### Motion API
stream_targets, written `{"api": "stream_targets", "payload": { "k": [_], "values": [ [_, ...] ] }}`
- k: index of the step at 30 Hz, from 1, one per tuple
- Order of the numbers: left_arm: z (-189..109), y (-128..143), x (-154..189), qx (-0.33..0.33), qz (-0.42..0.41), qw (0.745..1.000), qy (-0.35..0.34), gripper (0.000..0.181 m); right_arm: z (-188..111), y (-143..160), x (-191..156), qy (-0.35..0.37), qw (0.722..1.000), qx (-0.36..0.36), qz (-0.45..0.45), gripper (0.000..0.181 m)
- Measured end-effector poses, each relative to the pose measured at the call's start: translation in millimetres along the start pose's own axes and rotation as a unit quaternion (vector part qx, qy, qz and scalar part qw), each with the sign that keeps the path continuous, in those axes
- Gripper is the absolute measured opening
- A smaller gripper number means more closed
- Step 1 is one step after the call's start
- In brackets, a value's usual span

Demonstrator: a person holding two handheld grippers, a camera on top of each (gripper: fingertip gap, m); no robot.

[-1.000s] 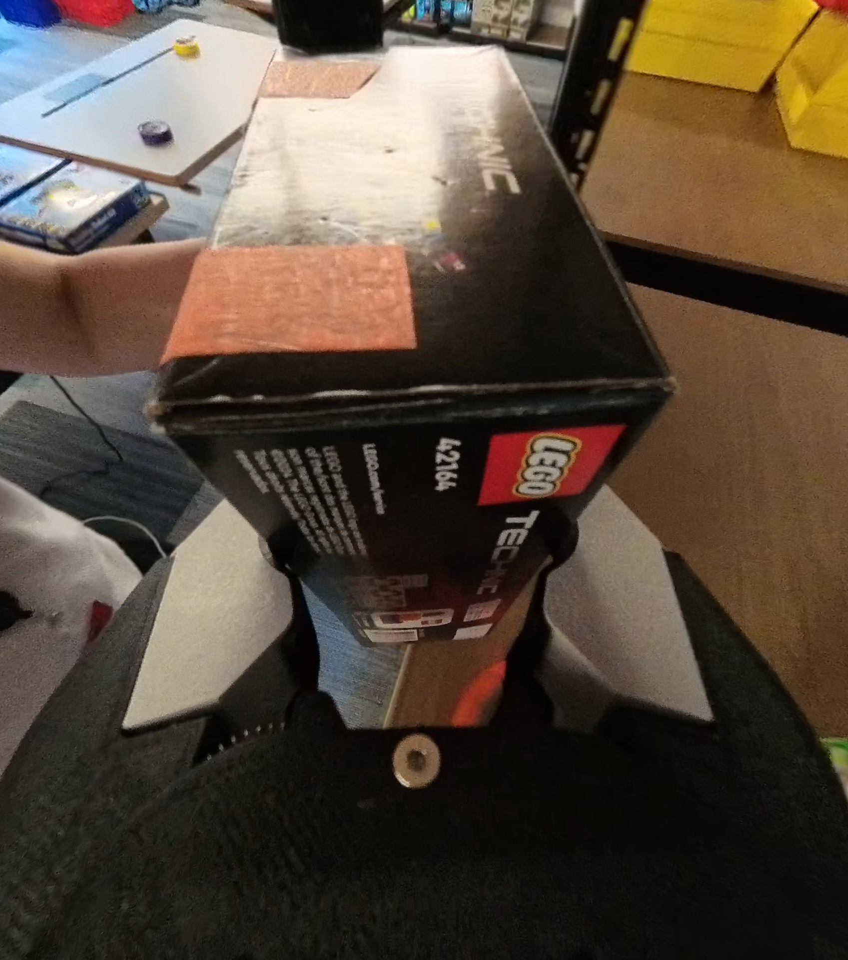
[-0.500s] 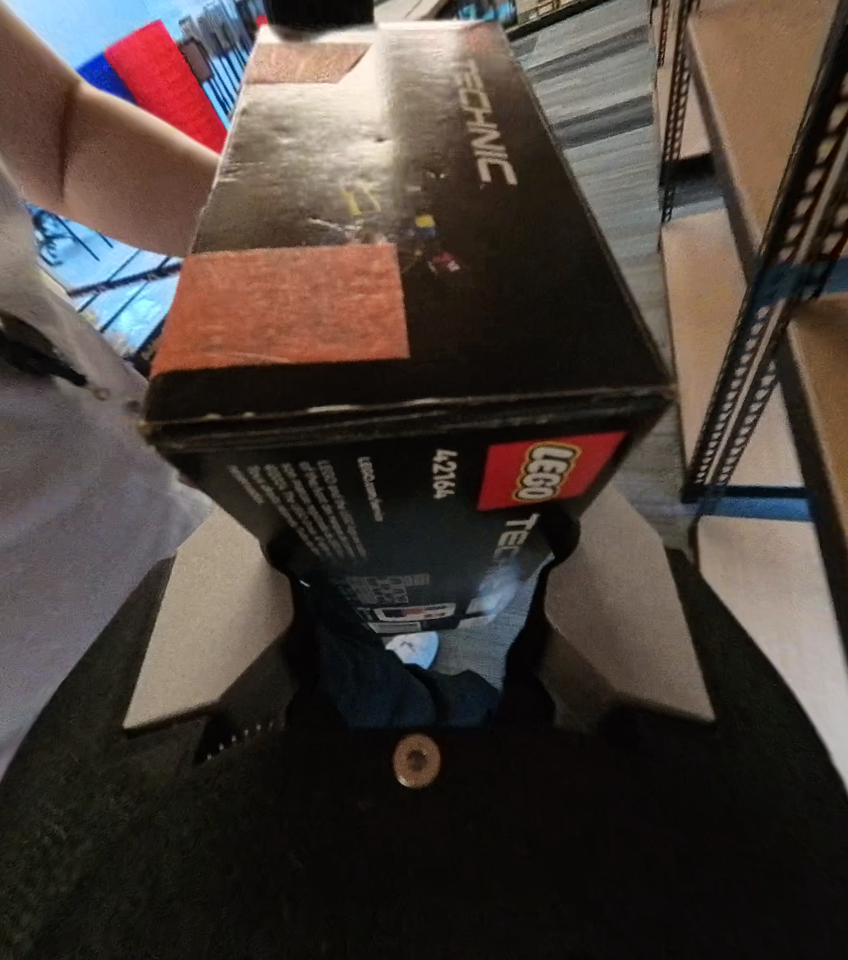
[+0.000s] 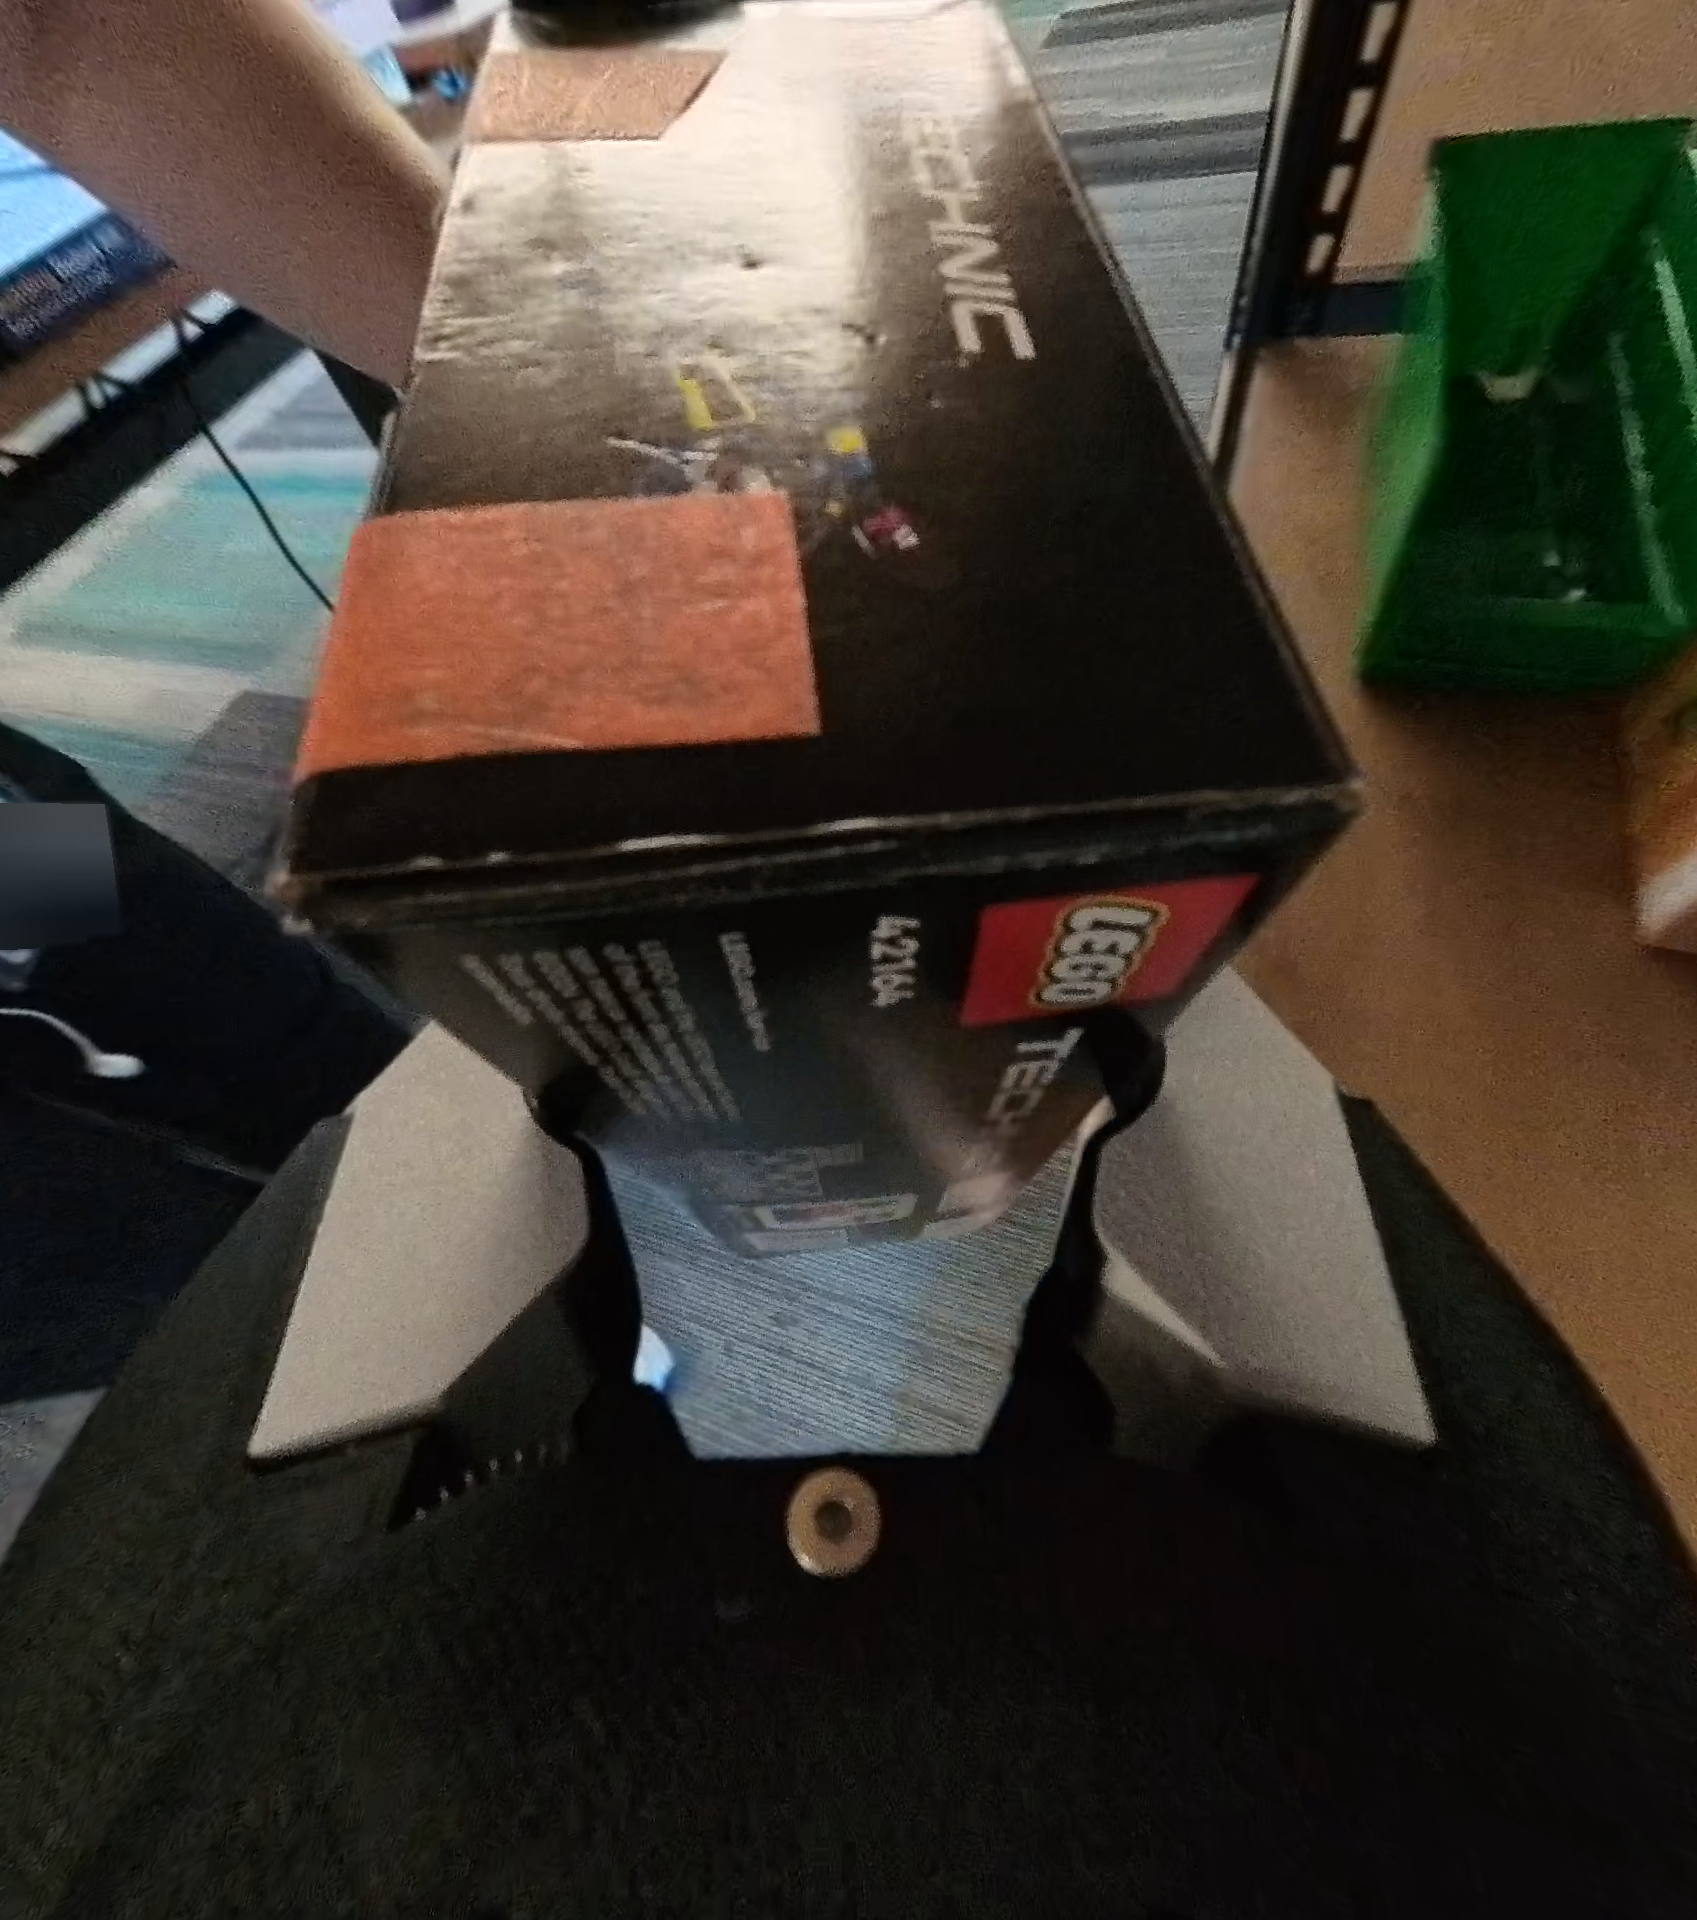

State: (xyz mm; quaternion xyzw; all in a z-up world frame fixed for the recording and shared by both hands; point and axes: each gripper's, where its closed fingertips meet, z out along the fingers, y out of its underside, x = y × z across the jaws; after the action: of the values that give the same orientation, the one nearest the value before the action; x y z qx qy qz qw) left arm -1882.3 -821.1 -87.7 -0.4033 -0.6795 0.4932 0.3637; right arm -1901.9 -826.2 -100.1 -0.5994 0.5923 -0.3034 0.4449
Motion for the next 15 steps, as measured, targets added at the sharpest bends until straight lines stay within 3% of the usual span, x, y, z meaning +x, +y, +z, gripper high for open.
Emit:
{"api": "stream_targets", "payload": {
  "k": [6,8,12,15],
  "values": [
    [70.6,19.7,-56.0,0.006,0.015,0.998,-0.062,0.1,-29.2,58.9,84.0,0.035,0.998,-0.052,-0.019,0.1],
    [84.3,23.5,-68.5,0.011,0.013,0.996,-0.089,0.1,-37.8,59.9,103.0,0.054,0.998,-0.017,0.001,0.094],
    [105.9,33.2,-96.2,-0.009,-0.002,0.985,-0.17,0.101,-69.8,73.0,146.1,0.198,0.979,0.003,0.044,0.101],
    [122.0,31.4,-108.1,-0.009,-0.01,0.97,-0.241,0.101,-107.4,71.0,148.6,0.335,0.928,0.113,0.122,0.104]
  ]
}}
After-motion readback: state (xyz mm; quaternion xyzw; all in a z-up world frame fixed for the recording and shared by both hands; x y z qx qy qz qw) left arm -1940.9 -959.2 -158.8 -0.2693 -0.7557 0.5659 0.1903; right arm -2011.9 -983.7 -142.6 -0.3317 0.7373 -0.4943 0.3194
